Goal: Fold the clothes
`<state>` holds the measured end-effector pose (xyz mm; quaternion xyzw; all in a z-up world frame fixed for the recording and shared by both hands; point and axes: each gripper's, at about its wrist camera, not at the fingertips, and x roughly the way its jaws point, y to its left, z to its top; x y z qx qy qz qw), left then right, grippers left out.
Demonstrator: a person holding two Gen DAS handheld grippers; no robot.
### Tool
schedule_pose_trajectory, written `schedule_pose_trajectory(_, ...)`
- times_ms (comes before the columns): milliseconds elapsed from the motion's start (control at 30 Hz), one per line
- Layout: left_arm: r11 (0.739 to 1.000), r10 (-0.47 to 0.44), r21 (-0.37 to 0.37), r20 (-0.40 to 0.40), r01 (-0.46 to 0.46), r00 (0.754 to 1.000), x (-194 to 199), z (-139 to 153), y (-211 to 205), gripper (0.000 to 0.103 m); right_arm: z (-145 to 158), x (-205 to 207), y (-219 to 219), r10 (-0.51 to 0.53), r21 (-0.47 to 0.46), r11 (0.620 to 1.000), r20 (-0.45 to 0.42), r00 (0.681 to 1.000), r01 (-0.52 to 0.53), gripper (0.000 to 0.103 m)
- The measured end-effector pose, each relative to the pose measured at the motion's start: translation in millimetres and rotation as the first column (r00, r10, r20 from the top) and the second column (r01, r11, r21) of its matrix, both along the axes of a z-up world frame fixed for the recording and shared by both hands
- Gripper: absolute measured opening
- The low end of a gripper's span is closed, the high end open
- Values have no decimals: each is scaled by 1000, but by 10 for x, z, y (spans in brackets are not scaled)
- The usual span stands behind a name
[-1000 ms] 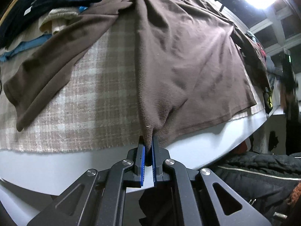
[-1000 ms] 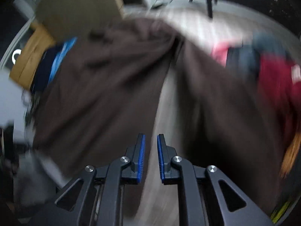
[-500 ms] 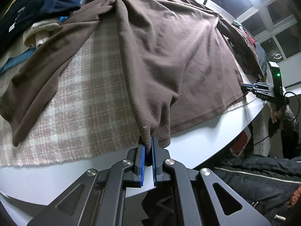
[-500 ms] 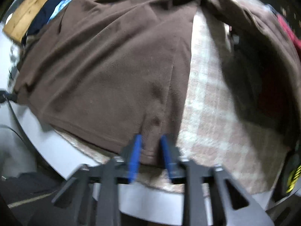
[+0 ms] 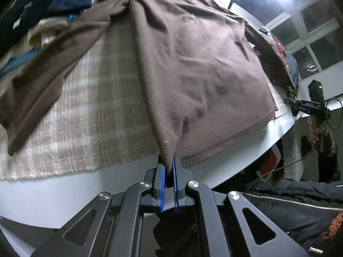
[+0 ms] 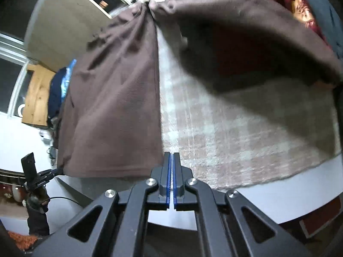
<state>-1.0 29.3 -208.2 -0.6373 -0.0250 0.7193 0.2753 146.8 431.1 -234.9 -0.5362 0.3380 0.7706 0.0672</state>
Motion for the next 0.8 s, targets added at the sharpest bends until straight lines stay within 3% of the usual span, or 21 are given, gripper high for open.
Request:
schedule_pose_trajectory(67, 1000, -8, 2, -1, 8, 1000, 8, 23, 5, 6, 102, -99, -103, 46, 55, 997, 13, 999, -47, 8)
schedule_pose_trajectory(133, 1000, -22, 5, 5, 22, 1000, 8, 44, 21, 7, 125, -151, -181, 84, 99, 991, 38, 996, -87, 29)
schedule_pose_trajectory(167, 1000, -24, 4, 7, 24, 1000, 0, 43, 17, 8, 117, -171, -207, 103, 123, 986, 52, 993, -108, 46)
schedule_pose_trajectory(200, 1000, -20, 2, 9, 20, 1000, -6, 35, 10, 8, 109, -191, -232, 121, 146, 981, 68, 990, -129, 52)
schedule_pose_trajectory(267, 1000, -2, 2, 24, 2, 1000, -9, 13, -20, 9, 11, -262, -279, 147, 142, 977, 90, 985, -159, 52)
schedule_pose_trajectory(333, 1000, 23, 3, 41, -23, 999, -13, -5, -77, 24, -87, -336, -339, 173, 135, 973, 107, 979, -187, 52)
schedule_pose_trajectory(633, 998, 67, -13, 43, -66, 997, -129, -120, -114, 40, -253, -482, -463, 250, 171, 947, 137, 959, -271, 52)
schedule_pose_trajectory(667, 998, 62, -20, 53, -61, 997, -143, -176, -73, 39, -247, -484, -471, 256, 182, 943, 134, 957, -278, 49)
schedule_pose_trajectory(733, 998, 50, -30, 65, -48, 997, -157, -264, 7, 30, -239, -484, -504, 281, 212, 929, 133, 950, -304, 20)
schedule_pose_trajectory(767, 999, 43, -30, 62, -41, 997, -149, -280, 47, 20, -237, -482, -532, 302, 232, 916, 135, 944, -326, 7)
schedule_pose_trajectory(800, 999, 31, -32, 51, -30, 998, -141, -279, 92, 3, -218, -476, -543, 314, 245, 909, 128, 941, -337, 5)
